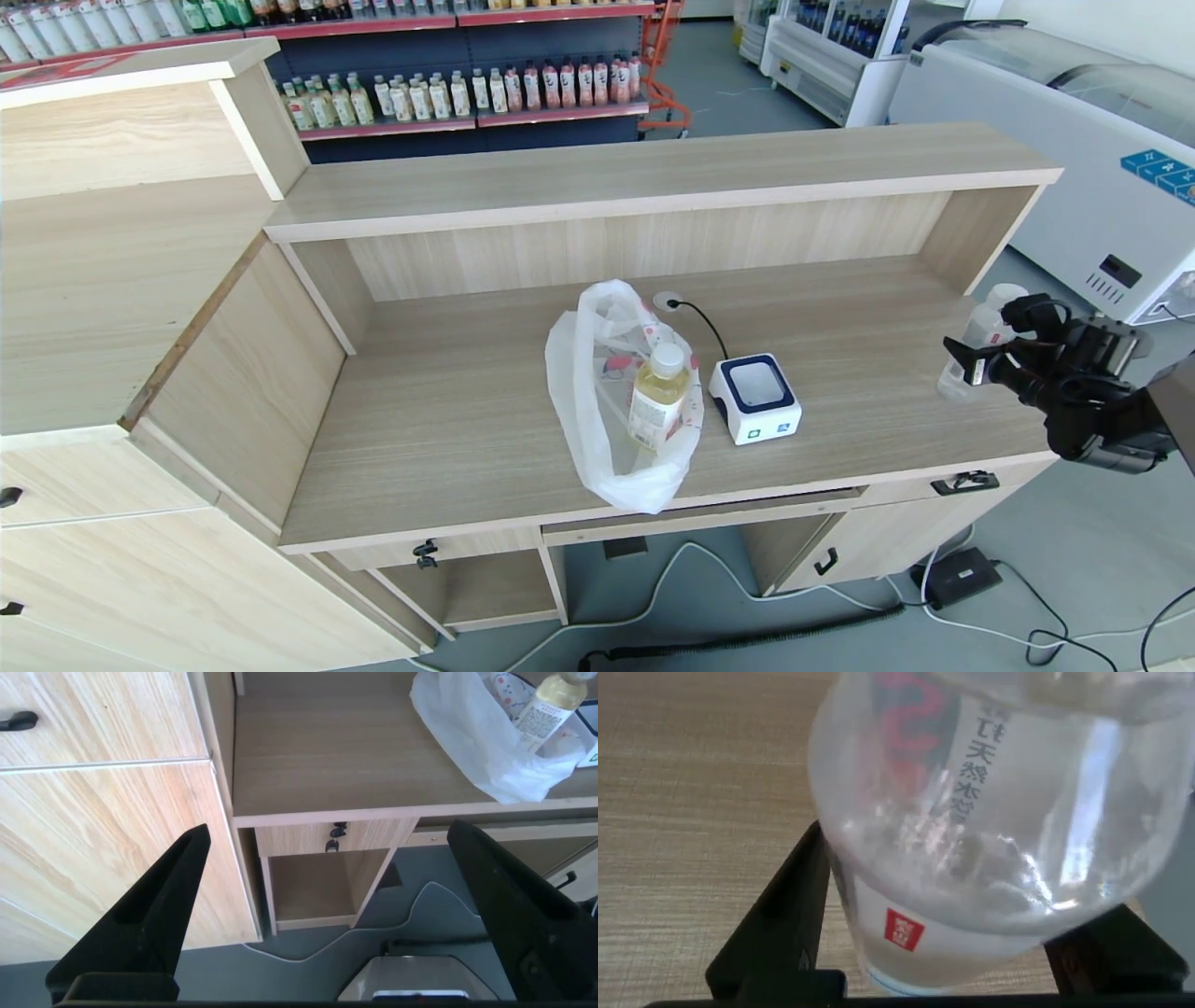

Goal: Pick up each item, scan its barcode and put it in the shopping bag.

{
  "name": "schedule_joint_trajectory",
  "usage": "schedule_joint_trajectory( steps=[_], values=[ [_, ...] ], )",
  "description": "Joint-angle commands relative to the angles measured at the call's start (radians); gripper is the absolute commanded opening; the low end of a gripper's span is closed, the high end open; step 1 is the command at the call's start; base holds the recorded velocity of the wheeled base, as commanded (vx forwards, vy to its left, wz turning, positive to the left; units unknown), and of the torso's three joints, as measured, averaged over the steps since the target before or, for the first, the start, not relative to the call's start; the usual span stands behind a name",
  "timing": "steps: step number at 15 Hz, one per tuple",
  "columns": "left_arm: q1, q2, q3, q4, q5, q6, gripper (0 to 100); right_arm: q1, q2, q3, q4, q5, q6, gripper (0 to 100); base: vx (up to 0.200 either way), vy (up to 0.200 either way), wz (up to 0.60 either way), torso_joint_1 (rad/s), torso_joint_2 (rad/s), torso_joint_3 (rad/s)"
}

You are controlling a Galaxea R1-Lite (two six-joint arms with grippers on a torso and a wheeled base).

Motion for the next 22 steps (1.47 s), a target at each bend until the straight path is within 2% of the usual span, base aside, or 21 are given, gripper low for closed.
schedule_joint_trajectory(
  steps=[1,7,9,11,14,16,18,19,20,22],
  values=[
    [0.0,0.0,0.0,0.0,0.0,0.0,100,0.0,0.009,-0.004,0.001,0.0,-0.001,0,0.0,0.0,0.0,0.0,0.0,0.0],
    [0.0,0.0,0.0,0.0,0.0,0.0,100,-0.003,-0.008,-0.001,-0.004,0.0,-0.001,0,0.0,0.0,0.0,0.0,0.0,0.0],
    [0.0,0.0,0.0,0.0,0.0,0.0,100,-0.002,-0.08,0.03,-0.004,-0.002,0.004,0,0.0,0.0,0.0,0.0,0.0,0.0],
    [0.0,0.0,0.0,0.0,0.0,0.0,100,0.018,-0.296,0.191,0.005,0.003,0.117,0,0.0,0.0,0.0,0.0,0.0,0.0],
    [0.0,0.0,0.0,0.0,0.0,0.0,100,0.057,-0.552,0.341,0.065,0.103,0.26,0,0.0,0.0,0.0,0.0,0.0,0.0],
    [0.0,0.0,0.0,0.0,0.0,0.0,100,0.109,-0.667,0.404,0.137,0.158,0.329,0,0.0,0.0,0.0,0.0,0.0,0.0],
    [0.0,0.0,0.0,0.0,0.0,0.0,100,0.23,-0.841,0.525,0.192,0.276,0.511,0,0.0,0.0,0.0,0.0,0.0,0.0],
    [0.0,0.0,0.0,0.0,0.0,0.0,100,0.278,-0.894,0.576,0.189,0.354,0.548,0,0.0,0.0,0.0,0.0,0.0,0.0],
    [0.0,0.0,0.0,0.0,0.0,0.0,100,0.307,-0.92,0.6,0.188,0.385,0.553,0,0.0,0.0,0.0,0.0,0.0,0.0],
    [0.0,0.0,0.0,0.0,0.0,0.0,100,0.437,-1.017,0.663,0.189,0.422,0.606,0,0.0,0.0,0.0,0.0,0.0,0.0]
  ],
)
